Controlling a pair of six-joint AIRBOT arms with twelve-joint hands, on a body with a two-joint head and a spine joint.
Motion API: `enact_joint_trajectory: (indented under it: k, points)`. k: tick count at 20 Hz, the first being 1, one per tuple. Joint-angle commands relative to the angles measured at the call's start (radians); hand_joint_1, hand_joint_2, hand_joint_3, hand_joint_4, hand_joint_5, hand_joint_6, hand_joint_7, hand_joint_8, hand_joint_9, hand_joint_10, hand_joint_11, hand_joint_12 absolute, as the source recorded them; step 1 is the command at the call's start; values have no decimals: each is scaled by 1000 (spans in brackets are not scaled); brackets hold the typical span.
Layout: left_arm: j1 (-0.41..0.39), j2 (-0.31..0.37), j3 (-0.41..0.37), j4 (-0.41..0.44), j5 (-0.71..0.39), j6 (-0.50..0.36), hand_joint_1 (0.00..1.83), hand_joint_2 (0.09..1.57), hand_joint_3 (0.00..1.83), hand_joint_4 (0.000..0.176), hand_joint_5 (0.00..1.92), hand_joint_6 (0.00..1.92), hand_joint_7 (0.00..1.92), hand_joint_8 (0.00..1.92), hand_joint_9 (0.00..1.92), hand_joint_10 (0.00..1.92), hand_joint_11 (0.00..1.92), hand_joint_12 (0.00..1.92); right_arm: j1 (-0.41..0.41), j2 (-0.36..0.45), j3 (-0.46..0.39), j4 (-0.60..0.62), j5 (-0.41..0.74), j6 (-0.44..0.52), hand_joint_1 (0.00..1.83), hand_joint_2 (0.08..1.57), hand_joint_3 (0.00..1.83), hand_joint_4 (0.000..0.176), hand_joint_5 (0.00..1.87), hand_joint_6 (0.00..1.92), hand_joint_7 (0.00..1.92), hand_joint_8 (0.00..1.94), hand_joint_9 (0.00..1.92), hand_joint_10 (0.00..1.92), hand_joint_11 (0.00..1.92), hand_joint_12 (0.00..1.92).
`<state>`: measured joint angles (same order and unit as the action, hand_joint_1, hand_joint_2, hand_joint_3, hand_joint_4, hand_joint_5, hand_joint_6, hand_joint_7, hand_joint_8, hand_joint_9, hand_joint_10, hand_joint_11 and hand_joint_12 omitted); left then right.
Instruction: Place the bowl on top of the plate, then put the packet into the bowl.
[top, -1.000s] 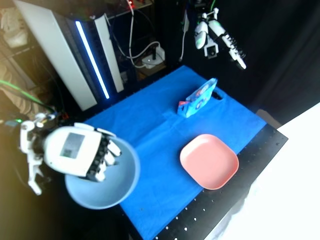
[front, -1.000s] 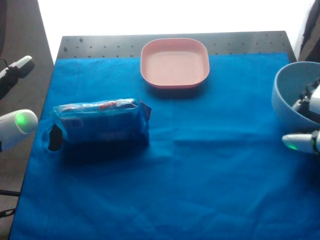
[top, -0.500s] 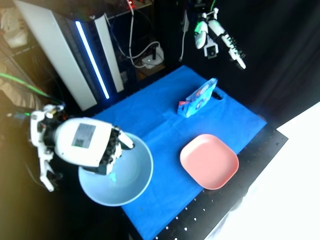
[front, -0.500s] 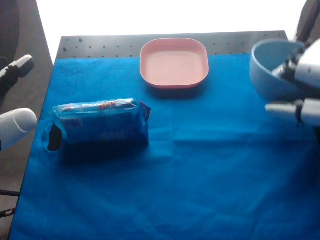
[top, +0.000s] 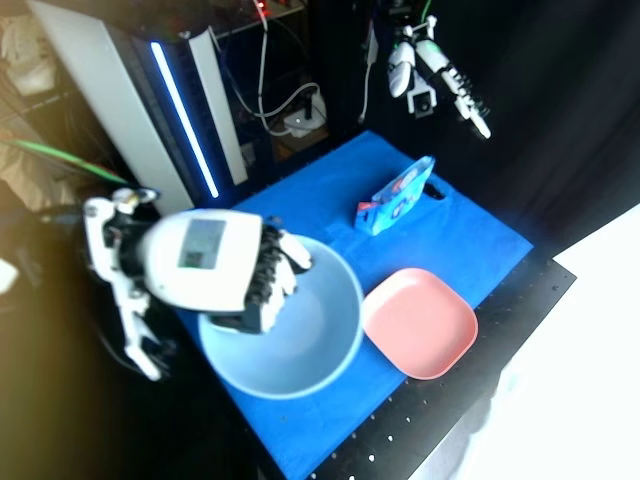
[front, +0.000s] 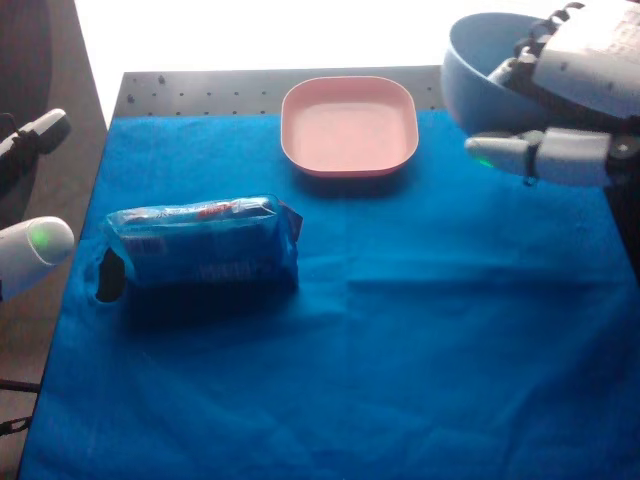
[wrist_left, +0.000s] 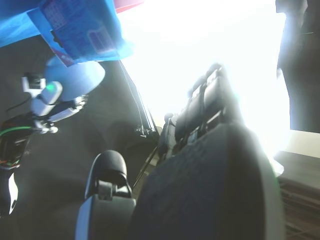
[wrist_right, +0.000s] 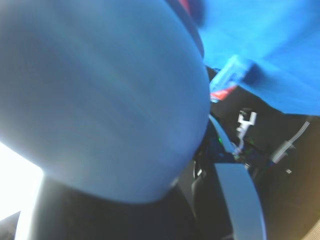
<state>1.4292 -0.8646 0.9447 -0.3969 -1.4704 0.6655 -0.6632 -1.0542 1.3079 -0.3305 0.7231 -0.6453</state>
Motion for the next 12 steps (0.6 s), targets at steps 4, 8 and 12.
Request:
enact_joint_trajectory:
  k: [4,8,12]
  points:
    - [-3,-2,8,-3,-126,-7,13,1248,0,155,20,1,0,0,0,0,0,0,94,-83,66,-18,27,2,384,1500,3,13,1050,1921,1421,1941,1565,1921,1594,1921]
    - [-4,-3,13,2,-120,-11,0,1219,0,172,18,2,0,0,0,0,0,0,139,-170,133,-55,-22,2,816,1464,0,0,681,1920,1446,1941,1611,1921,1542,1921]
    - [-7,-4,21,7,-114,-16,5,1229,0,162,24,4,0,0,0,0,0,0,166,-248,192,-70,-59,2,1077,1252,1,0,744,1380,1440,1941,1633,1921,1619,1921]
